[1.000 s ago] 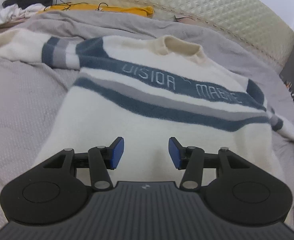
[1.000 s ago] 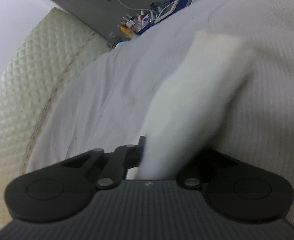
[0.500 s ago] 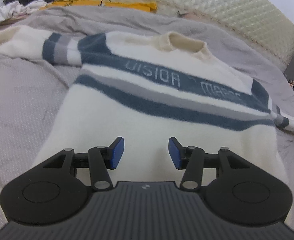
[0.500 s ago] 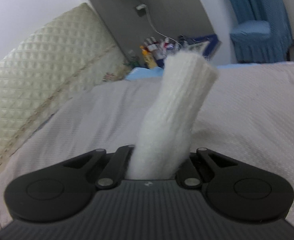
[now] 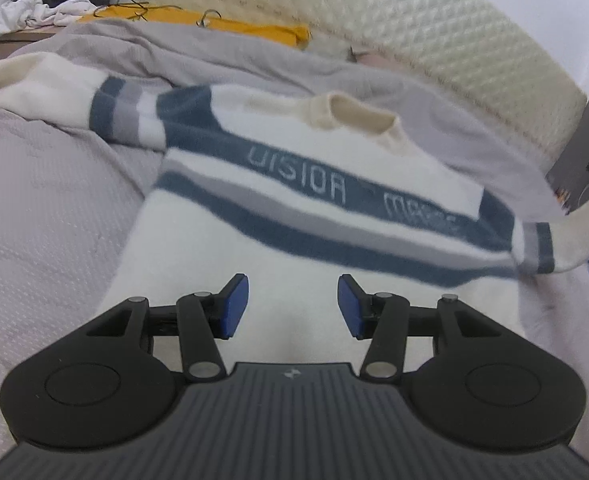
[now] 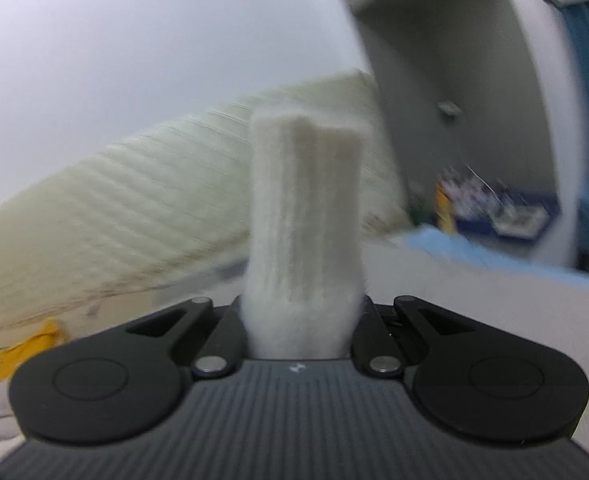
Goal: Fold large clothes
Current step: 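Lift the pinched sleeve cuff up with the right gripper, then lay the sleeve across the sweater body with the right gripper, open, then move the open left gripper to the cuff of the other sleeve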
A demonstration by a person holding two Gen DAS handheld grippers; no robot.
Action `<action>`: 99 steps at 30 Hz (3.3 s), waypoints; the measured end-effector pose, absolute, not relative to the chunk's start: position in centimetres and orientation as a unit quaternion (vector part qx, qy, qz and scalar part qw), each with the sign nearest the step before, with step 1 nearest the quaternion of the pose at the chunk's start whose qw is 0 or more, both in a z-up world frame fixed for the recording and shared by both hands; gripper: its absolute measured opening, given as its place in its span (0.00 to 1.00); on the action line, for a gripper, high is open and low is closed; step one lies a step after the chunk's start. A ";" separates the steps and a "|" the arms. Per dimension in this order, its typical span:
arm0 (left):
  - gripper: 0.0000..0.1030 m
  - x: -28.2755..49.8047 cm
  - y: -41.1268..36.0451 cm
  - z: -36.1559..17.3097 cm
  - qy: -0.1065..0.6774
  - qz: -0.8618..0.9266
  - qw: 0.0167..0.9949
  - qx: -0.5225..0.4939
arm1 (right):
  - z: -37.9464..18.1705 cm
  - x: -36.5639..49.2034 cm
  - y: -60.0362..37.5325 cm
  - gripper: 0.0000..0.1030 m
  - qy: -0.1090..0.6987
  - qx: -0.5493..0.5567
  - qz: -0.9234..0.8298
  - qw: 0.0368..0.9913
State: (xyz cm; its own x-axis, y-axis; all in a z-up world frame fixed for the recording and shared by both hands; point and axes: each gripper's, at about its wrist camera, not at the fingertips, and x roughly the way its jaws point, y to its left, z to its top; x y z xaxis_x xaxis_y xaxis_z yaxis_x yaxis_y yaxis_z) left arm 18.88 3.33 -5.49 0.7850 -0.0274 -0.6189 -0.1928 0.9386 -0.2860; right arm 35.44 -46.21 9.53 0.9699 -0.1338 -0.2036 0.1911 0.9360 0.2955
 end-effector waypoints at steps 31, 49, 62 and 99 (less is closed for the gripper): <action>0.54 17.4 13.2 -4.0 0.280 0.081 0.913 -0.286 | 0.3 23.9 -8.6 0.12 0.169 0.012 0.252 0.953; 0.54 18.2 15.0 -5.2 0.258 0.062 0.904 -0.334 | -6.4 21.0 -4.6 0.66 0.329 0.038 0.302 0.894; 0.52 18.3 10.9 -5.5 0.288 0.002 0.913 -0.289 | -4.4 16.6 -10.1 0.66 0.332 0.074 0.321 0.884; 0.42 18.5 4.4 -7.6 0.347 -0.015 0.922 -0.170 | -3.7 16.2 -17.1 0.56 0.291 0.175 0.185 0.922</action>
State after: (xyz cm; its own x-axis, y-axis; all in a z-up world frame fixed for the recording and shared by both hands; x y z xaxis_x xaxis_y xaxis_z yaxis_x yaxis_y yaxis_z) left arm 18.49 4.39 -7.58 0.7587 -0.1449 -0.6351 -0.0909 0.9419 -0.3234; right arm 16.18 -17.15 -3.74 0.7623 0.4423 -0.4725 -0.2390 0.8708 0.4296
